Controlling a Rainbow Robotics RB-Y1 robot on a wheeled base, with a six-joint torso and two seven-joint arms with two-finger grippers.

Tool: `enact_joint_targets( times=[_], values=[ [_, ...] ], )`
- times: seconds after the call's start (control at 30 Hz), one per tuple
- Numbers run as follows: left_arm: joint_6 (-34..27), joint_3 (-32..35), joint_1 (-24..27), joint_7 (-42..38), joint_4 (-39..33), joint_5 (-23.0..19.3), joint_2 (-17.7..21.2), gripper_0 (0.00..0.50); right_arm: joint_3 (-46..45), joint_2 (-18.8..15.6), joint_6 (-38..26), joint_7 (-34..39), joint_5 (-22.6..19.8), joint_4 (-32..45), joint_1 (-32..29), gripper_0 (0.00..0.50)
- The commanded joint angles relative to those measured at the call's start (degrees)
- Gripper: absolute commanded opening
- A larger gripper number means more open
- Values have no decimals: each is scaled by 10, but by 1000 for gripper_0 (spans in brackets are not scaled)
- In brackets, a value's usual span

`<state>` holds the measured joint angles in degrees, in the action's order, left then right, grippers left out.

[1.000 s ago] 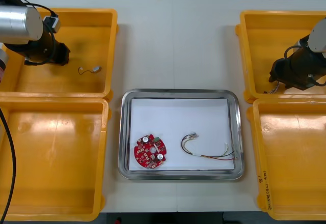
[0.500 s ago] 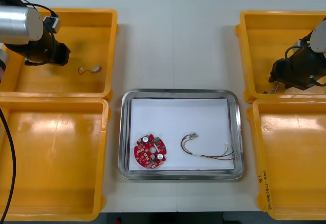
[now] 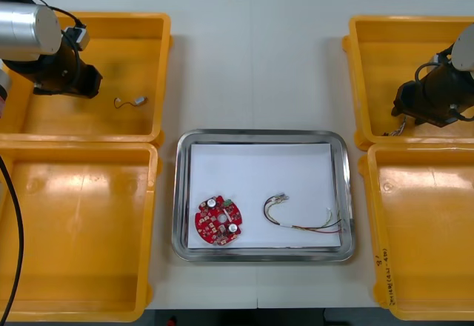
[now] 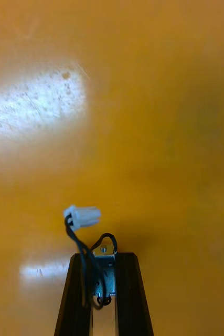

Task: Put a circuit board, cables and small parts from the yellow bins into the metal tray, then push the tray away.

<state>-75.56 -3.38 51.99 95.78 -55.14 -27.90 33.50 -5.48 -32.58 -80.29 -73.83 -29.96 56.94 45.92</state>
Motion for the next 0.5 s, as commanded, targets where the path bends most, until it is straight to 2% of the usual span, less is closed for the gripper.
enact_joint_targets(
  times=[0.03, 0.1, 0.5],
  values=[
    [-57, 31, 2, -15, -65, -5, 16, 0, 6, -16, 5, -13, 1, -1, 15, 81],
    [-78, 37, 2, -16, -81, -5, 17, 0, 8, -17, 5, -13, 1, -1, 15, 0],
    [-227, 79, 2, -37, -197, 7, 18, 0, 2, -19, -8, -11, 8, 18, 15, 0]
  ],
)
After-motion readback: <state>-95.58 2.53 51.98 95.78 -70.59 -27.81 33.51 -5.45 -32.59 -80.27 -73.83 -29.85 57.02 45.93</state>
